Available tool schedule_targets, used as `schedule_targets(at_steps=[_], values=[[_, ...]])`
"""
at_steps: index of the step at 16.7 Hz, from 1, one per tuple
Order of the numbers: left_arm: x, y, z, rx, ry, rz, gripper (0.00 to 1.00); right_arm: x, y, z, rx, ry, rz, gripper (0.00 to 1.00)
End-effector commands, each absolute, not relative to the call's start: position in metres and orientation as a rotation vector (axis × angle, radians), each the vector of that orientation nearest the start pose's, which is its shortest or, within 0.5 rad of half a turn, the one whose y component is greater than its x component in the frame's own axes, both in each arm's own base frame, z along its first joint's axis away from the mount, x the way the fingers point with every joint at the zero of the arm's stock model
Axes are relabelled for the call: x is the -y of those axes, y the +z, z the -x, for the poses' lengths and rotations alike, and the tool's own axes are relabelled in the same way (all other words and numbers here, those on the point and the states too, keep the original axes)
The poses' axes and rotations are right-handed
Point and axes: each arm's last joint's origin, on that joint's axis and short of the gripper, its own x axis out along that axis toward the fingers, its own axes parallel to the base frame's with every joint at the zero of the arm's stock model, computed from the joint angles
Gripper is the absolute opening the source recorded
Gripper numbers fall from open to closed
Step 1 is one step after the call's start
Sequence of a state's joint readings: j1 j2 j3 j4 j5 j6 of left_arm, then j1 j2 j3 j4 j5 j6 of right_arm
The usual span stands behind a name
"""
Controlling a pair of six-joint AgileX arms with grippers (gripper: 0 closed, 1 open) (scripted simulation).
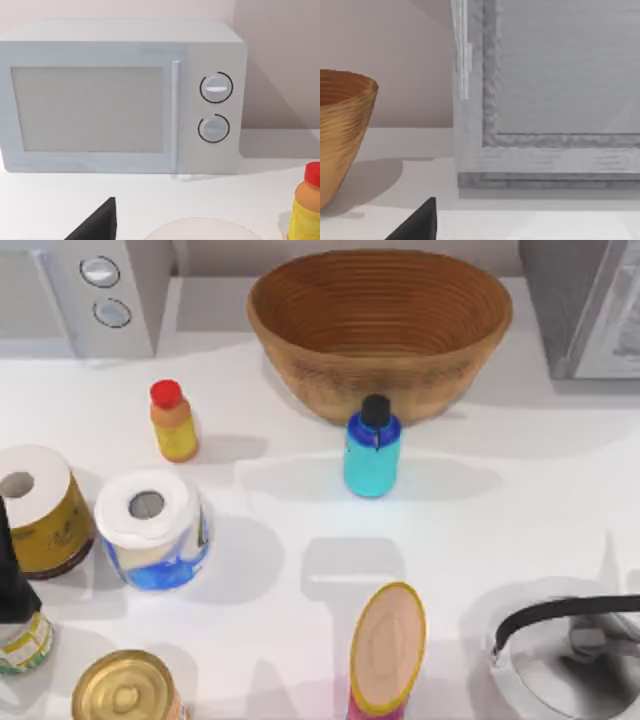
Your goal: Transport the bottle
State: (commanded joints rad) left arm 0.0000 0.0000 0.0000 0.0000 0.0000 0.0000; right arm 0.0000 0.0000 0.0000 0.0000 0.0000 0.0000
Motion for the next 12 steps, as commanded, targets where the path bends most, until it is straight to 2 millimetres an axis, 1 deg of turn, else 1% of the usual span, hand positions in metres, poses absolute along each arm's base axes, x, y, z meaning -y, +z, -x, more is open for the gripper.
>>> schedule_targets(at_steps=[3,5,7,10,12], values=[[0.001,0.16,-0.106,0.0,0.0,0.0,1.0,0.0,0.163,-0.106,0.007,0.012,0.003,1.0],[0.001,0.16,-0.106,0.0,0.0,0.0,1.0,-0.003,0.176,-0.107,0.032,0.063,0.015,1.0],[0.001,0.16,-0.106,0.0,0.0,0.0,1.0,-0.008,0.195,-0.111,0.064,0.139,0.036,1.0],[0.001,0.16,-0.106,0.0,0.0,0.0,1.0,-0.02,0.229,-0.127,0.093,0.274,0.076,1.0],[0.001,0.16,-0.106,0.0,0.0,0.0,1.0,-0.031,0.246,-0.15,0.08,0.368,0.102,1.0]])
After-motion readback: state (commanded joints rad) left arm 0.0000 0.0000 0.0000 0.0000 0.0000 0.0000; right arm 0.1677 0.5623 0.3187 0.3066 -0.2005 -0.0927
